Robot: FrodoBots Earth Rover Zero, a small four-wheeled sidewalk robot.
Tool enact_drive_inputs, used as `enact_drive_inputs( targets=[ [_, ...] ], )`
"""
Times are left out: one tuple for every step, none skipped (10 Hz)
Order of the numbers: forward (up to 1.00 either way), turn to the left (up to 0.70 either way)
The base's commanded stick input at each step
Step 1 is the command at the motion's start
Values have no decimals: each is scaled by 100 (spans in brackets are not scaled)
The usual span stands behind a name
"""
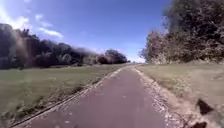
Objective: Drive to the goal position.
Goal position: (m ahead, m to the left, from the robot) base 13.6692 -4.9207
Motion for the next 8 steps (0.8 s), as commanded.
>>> enact_drive_inputs(
  targets=[
    [85, -34],
    [85, -34],
    [85, -34],
    [85, -34],
    [85, -34],
    [85, -34],
    [85, -34],
    [85, -18]
  ],
)
